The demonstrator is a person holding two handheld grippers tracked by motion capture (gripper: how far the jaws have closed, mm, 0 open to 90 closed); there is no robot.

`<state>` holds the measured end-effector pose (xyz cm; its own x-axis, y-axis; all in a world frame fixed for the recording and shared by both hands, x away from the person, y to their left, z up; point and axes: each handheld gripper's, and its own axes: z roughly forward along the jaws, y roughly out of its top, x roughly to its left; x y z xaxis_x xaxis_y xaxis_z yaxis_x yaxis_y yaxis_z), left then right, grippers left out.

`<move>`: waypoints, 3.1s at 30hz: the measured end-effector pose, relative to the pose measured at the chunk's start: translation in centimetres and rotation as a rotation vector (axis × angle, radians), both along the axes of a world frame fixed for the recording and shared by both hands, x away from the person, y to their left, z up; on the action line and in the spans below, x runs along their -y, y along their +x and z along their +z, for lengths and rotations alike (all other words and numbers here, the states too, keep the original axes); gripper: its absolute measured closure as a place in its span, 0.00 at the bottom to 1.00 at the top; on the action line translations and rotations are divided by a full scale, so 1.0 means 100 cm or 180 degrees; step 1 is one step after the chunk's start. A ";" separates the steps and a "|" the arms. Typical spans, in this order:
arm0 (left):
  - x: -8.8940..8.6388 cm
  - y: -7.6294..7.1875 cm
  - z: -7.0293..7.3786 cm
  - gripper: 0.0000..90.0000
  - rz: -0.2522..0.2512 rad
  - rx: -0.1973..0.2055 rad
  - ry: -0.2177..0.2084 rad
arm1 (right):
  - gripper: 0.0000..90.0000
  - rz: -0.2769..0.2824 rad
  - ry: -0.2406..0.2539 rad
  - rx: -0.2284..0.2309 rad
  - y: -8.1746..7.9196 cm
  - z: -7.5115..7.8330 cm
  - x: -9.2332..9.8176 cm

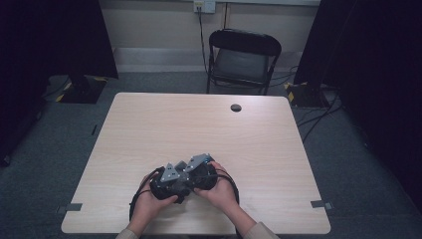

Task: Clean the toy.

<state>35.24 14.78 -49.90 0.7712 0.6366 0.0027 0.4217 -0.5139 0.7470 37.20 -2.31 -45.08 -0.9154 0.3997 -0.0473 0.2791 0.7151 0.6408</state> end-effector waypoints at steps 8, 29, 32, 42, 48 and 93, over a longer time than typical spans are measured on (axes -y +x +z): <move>0.000 -0.001 0.000 0.26 0.0010 -0.0004 0.0002 | 0.77 -0.0073 0.0049 -0.0005 0.007 0.003 0.010; -0.002 -0.004 0.000 0.26 0.0032 0.0000 -0.0001 | 0.77 -0.0624 -0.0023 0.0022 0.045 0.006 0.045; -0.002 -0.004 0.000 0.26 0.0039 -0.0014 -0.0016 | 0.77 -0.0631 0.0003 0.0003 0.044 0.007 0.045; -0.002 -0.004 0.000 0.26 0.0060 -0.0021 -0.0014 | 0.77 -0.0032 0.0084 -0.0014 0.014 0.013 0.008; -0.003 -0.004 0.000 0.26 0.0060 -0.0015 -0.0009 | 0.77 0.0145 0.0113 -0.0081 0.006 0.002 -0.004; -0.002 -0.006 0.000 0.26 0.0071 -0.0011 -0.0014 | 0.77 -0.0645 0.0145 -0.0061 0.061 0.004 0.054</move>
